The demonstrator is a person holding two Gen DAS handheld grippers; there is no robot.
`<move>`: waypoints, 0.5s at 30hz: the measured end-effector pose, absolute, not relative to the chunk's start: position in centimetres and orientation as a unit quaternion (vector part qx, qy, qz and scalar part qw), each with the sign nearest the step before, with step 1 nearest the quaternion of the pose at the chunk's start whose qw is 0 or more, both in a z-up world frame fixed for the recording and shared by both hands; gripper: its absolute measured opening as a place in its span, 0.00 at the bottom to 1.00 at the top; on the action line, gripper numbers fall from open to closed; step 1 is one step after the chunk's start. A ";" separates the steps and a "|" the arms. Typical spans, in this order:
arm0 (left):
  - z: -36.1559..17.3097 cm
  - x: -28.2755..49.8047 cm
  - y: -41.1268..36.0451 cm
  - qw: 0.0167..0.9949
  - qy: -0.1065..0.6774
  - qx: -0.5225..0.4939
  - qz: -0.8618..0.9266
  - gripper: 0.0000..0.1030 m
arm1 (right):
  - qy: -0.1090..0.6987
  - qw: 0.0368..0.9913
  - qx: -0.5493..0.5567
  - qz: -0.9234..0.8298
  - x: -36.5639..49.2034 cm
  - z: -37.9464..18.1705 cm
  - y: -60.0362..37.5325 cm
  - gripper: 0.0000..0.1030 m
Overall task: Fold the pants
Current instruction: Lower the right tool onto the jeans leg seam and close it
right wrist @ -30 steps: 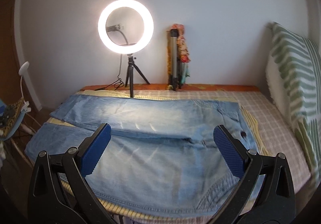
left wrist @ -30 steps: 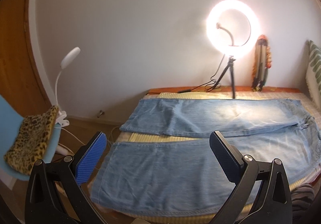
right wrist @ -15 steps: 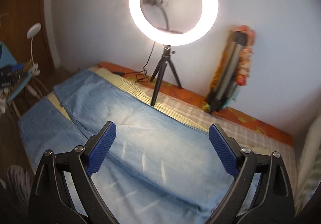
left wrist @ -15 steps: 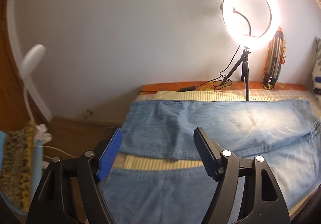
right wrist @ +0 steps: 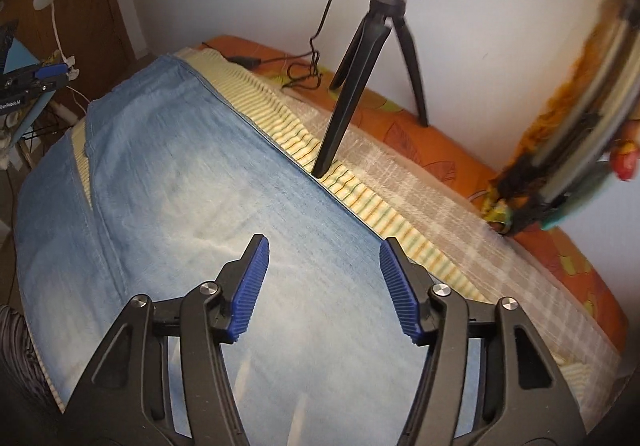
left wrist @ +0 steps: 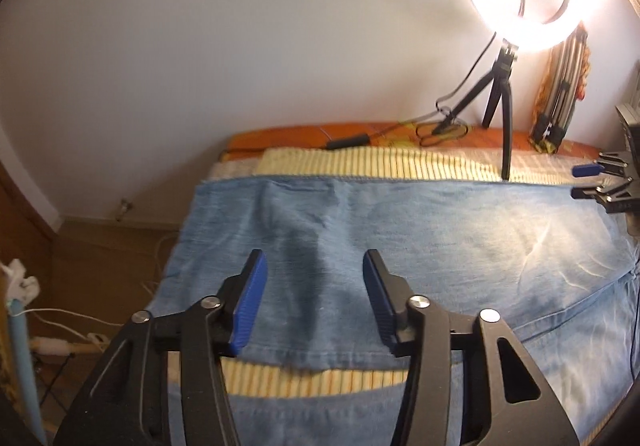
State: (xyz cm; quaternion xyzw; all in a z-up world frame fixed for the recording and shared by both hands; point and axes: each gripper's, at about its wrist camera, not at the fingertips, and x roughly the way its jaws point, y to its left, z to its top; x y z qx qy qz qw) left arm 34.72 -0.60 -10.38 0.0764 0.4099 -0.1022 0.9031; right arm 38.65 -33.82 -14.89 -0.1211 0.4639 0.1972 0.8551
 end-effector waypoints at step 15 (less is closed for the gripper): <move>-18.3 40.6 -2.4 0.868 0.473 0.077 -0.131 0.23 | 0.499 0.817 -0.132 0.256 45.7 -19.7 -32.4 0.44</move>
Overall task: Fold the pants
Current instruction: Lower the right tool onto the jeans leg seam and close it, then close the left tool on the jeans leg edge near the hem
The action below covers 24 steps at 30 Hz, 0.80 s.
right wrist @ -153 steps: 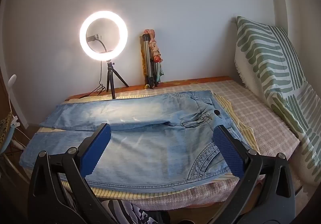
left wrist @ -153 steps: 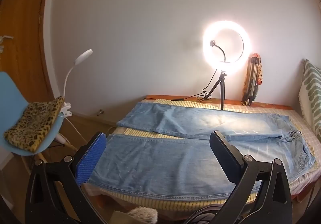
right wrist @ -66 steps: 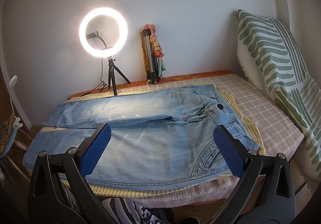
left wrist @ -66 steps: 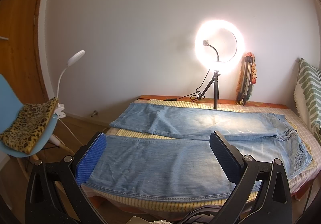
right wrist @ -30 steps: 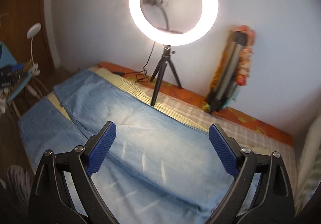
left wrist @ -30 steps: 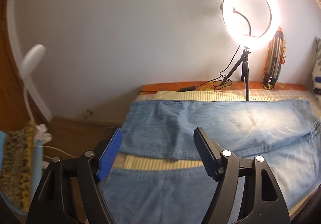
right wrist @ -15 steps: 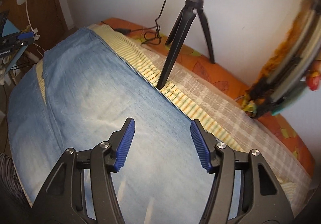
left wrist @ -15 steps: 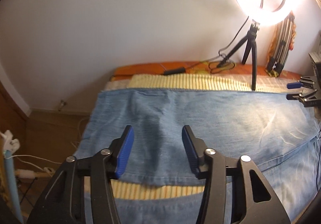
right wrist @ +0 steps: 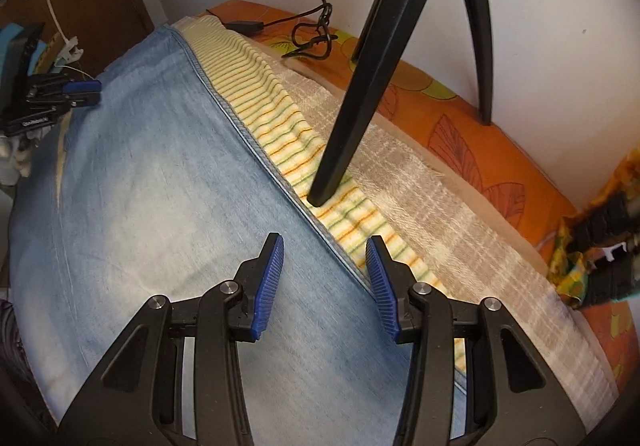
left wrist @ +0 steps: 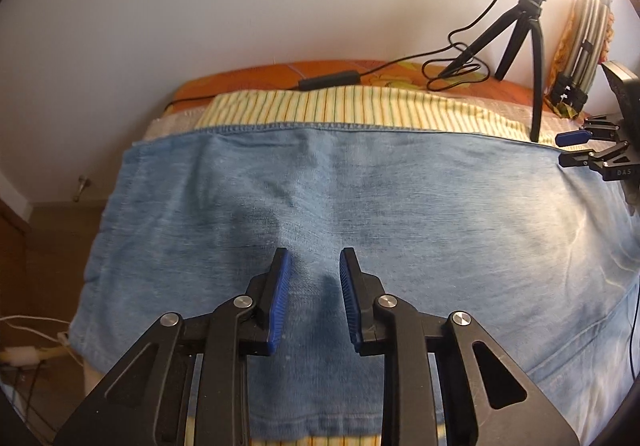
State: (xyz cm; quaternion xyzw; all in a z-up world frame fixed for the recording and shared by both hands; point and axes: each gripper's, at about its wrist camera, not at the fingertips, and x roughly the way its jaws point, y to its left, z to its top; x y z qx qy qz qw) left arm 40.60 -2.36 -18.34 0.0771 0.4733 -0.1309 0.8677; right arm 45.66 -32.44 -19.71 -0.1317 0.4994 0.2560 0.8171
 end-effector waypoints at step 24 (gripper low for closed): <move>-18.4 42.7 -0.8 0.859 0.498 0.023 -0.117 0.59 | 0.471 0.828 -0.187 0.240 42.6 -18.0 -30.4 0.07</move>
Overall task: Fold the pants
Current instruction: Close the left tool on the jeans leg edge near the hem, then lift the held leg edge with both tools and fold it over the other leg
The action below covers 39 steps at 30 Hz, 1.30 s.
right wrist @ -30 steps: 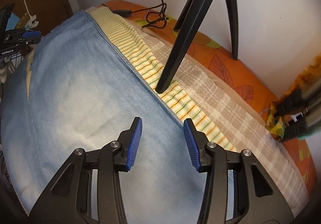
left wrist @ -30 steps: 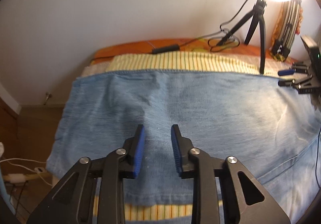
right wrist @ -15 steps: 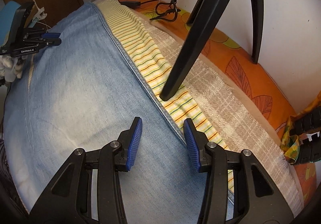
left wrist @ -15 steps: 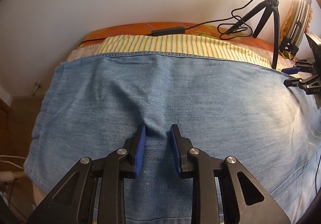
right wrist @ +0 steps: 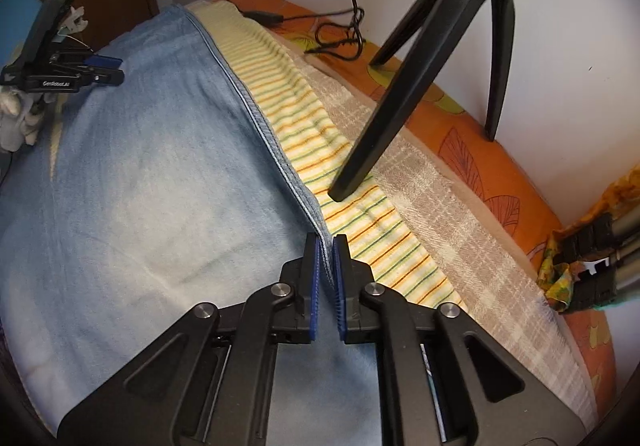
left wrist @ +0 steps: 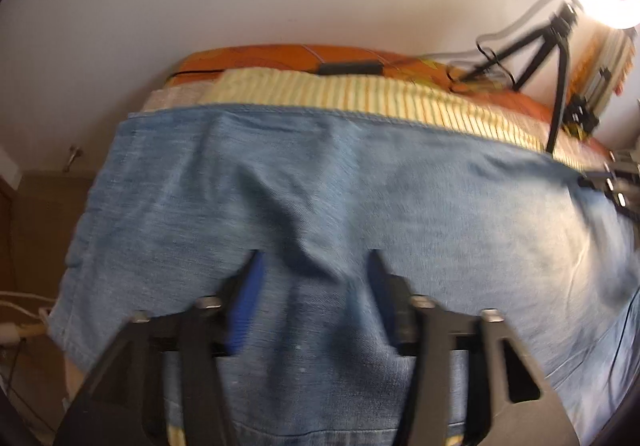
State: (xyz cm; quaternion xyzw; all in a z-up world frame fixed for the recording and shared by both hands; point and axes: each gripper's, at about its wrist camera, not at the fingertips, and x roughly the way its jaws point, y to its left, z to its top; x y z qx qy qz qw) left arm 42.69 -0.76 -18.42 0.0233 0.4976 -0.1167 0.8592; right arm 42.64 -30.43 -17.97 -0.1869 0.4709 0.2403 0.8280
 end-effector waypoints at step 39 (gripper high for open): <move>-13.6 49.1 0.1 0.879 0.454 -0.138 -0.053 0.07 | 0.425 0.826 -0.229 0.290 32.8 -16.8 -29.3 0.13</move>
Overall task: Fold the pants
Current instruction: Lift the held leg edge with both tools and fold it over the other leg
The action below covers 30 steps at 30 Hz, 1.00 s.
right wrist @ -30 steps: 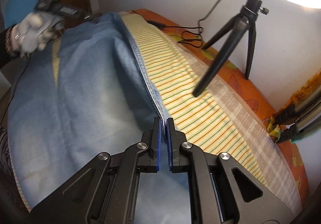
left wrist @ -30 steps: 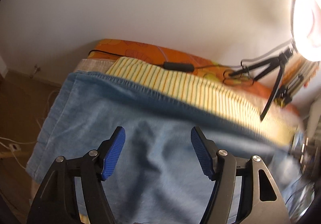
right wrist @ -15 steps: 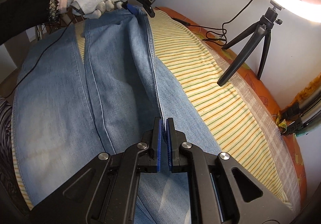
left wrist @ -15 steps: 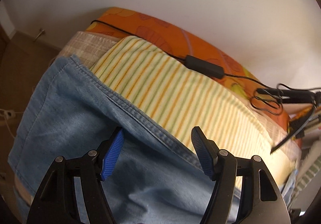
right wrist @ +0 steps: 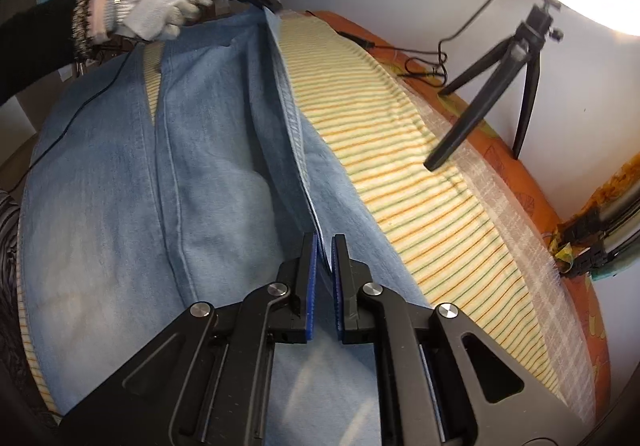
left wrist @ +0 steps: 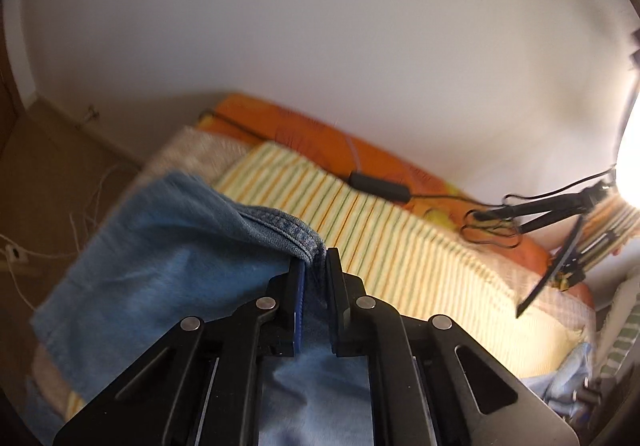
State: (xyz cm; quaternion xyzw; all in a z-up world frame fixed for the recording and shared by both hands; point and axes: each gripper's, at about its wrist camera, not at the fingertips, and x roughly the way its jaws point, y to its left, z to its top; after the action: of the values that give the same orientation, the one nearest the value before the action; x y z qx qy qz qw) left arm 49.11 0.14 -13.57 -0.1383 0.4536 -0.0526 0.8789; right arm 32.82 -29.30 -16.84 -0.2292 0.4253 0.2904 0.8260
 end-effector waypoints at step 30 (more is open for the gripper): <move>-4.0 38.9 4.8 0.907 0.388 -0.123 -0.103 0.07 | 0.399 0.843 -0.302 0.198 26.9 -9.1 -33.1 0.07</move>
State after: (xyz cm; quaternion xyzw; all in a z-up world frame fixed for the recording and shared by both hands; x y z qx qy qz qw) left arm 38.90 4.76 -4.00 -0.1230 0.3884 -0.1027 0.9074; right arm 26.93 -33.06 -9.06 -0.3022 0.3987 0.1978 0.8430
